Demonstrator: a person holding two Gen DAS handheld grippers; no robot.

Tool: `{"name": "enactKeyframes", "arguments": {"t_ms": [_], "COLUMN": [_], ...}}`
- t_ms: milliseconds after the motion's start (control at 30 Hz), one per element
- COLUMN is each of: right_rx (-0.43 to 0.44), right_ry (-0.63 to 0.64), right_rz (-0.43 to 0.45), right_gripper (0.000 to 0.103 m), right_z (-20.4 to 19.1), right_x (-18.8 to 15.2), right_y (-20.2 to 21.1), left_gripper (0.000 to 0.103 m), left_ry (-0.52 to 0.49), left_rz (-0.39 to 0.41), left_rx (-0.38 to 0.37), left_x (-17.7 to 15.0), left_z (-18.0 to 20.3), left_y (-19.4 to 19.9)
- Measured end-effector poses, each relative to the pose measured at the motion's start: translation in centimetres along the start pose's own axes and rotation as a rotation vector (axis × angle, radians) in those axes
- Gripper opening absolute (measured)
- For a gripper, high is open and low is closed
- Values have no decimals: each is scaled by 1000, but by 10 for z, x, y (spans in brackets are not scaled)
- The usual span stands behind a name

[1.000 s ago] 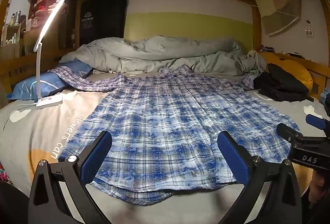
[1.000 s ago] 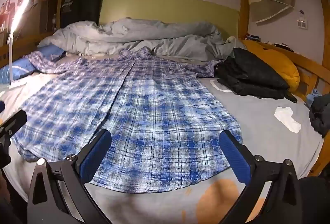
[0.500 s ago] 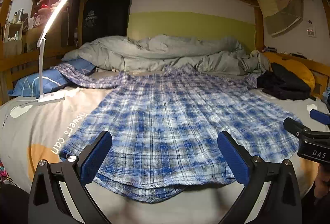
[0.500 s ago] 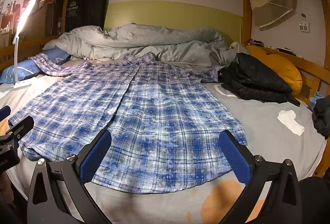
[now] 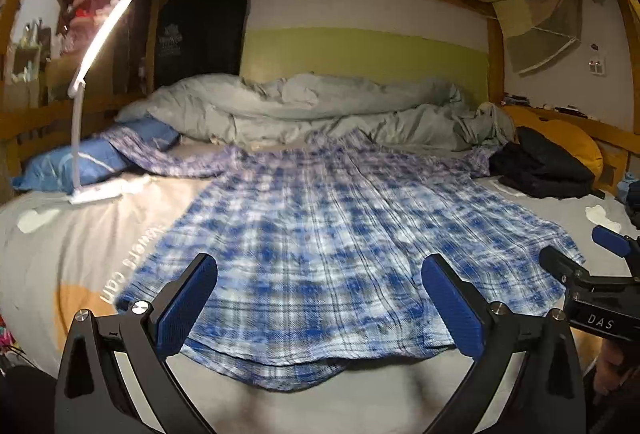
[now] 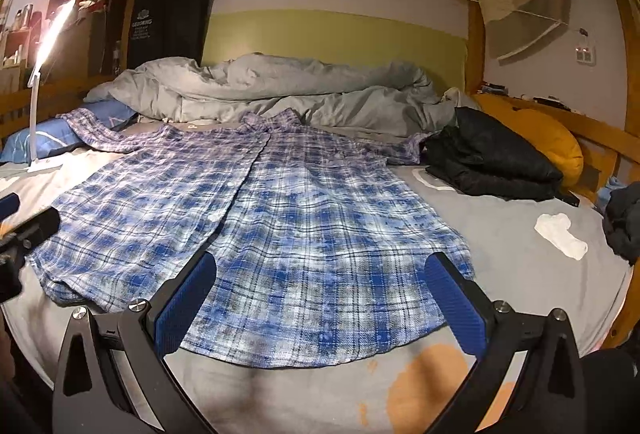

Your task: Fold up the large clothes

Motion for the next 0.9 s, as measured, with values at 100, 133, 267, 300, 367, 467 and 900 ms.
{"name": "enactKeyframes", "arguments": {"t_ms": [100, 133, 267, 300, 367, 467, 900], "right_rx": [5, 2, -11, -9, 2, 5, 1], "right_ry": [3, 4, -7, -14, -31, -31, 8], "right_rz": [-2, 6, 38, 42, 48, 52, 42], "right_gripper": [103, 103, 103, 103, 103, 103, 103], "right_z": [2, 2, 5, 6, 7, 6, 0], "right_x": [-1, 0, 6, 7, 10, 9, 1], "right_y": [3, 5, 9, 10, 10, 9, 4], "left_gripper": [103, 103, 103, 103, 103, 103, 103], "left_ry": [14, 18, 15, 10, 8, 25, -14], "left_rz": [-5, -2, 35, 45, 46, 30, 53], "left_rx": [-16, -15, -7, -1, 3, -6, -15], "left_x": [0, 1, 8, 9, 7, 3, -2], "left_z": [1, 1, 2, 2, 1, -2, 7], "left_y": [3, 3, 8, 9, 8, 6, 6]}}
Point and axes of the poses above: each gripper's, at about its wrist camera, not at the fingertips, and y roughly against the way its jaws point, z to its right, x to its top, the point moved 7 cm from there along -y, roughly the way its jaws point, and after that the axes turned 1 degree about -z, right-handed, at the moved point
